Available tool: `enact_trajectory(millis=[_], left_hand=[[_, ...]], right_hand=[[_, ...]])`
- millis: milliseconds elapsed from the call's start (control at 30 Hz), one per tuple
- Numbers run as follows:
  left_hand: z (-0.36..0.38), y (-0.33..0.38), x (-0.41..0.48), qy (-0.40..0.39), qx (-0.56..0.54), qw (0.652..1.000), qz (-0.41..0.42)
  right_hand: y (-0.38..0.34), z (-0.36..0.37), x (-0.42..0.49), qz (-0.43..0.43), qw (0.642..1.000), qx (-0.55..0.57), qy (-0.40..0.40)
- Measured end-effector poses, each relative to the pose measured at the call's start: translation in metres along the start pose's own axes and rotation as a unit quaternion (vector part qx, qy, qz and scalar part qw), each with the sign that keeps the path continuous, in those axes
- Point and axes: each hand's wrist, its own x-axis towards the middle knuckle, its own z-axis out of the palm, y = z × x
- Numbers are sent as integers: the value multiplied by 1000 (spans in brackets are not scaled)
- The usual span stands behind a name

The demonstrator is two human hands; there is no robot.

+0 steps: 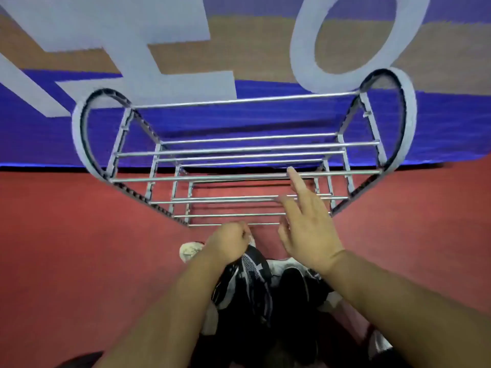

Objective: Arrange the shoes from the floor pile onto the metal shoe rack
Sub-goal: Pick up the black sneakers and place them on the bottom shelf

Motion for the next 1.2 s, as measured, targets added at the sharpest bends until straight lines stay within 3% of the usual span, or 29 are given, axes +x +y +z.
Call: enact_trajectory(millis=[67, 133, 200, 267, 367, 567, 733, 833, 1000, 1100, 1200], left_hand=[[43, -13, 19, -32, 32, 999, 6], [82, -27, 36, -70, 64, 995, -4], [115, -41, 45, -57, 60, 996, -12], [140, -54, 56, -18, 27, 999, -13], [160, -68, 72, 17, -45, 998, -30], [160, -81, 81, -20, -132, 986, -102], [165, -88, 81, 32, -235, 962, -137], [166, -82, 83, 61, -219, 961, -161], [156, -70, 88, 94, -223, 957, -163], [152, -69, 82, 112, -301, 933, -163], [150, -72, 74, 94, -421, 881, -196]], right_hand=[[5, 39, -22, -83, 996, 2, -28], [14, 85, -54, -102, 985, -20, -136], [24, 127, -82, -16, 964, -42, -264], [39, 158, -94, 78, 919, -75, -380], [51, 181, -100, 154, 866, -46, -474], [51, 200, -87, 187, 854, -17, -485], [49, 217, -85, 249, 864, 43, -436], [47, 225, -105, 300, 872, 64, -381], [44, 227, -109, 334, 854, 166, -363], [45, 218, -108, 310, 835, 242, -384], [44, 213, -107, 303, 814, 264, -418]])
